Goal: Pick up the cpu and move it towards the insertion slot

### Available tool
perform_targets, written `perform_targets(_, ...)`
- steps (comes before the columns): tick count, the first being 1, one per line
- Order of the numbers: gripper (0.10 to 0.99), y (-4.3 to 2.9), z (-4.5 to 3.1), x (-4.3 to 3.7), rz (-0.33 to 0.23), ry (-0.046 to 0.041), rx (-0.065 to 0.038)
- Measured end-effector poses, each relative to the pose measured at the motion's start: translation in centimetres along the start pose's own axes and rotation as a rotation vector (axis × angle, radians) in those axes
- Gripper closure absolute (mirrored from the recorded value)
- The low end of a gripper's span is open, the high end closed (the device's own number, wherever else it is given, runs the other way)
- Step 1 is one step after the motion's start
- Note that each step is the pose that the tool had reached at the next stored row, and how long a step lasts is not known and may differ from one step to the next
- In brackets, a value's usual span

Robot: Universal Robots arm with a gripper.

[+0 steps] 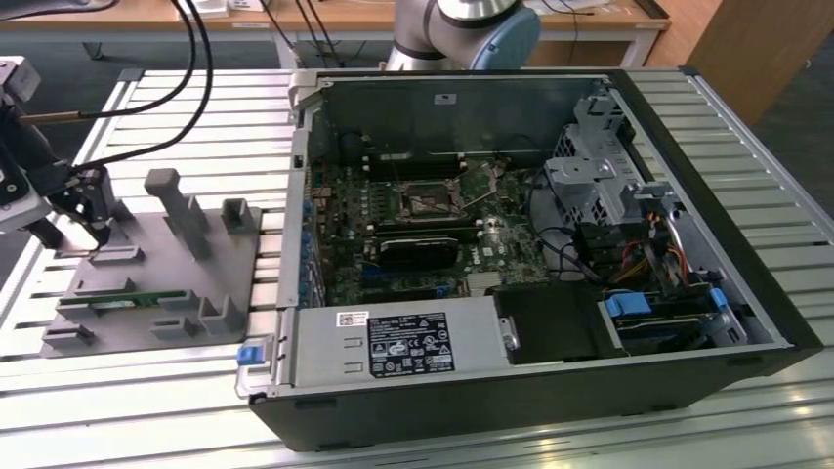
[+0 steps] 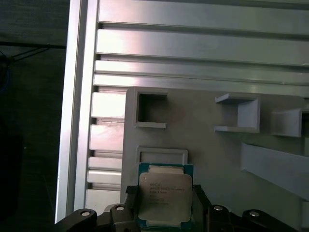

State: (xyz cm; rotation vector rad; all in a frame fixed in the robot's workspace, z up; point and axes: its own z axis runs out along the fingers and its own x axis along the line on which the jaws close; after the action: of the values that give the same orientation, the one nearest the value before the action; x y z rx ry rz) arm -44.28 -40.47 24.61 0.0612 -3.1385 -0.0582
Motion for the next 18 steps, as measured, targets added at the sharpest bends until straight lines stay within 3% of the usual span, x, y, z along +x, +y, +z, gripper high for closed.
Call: perform_targets(18, 0.553, 0.08, -0.82, 0.00, 0.000, 0.0001, 0.000)
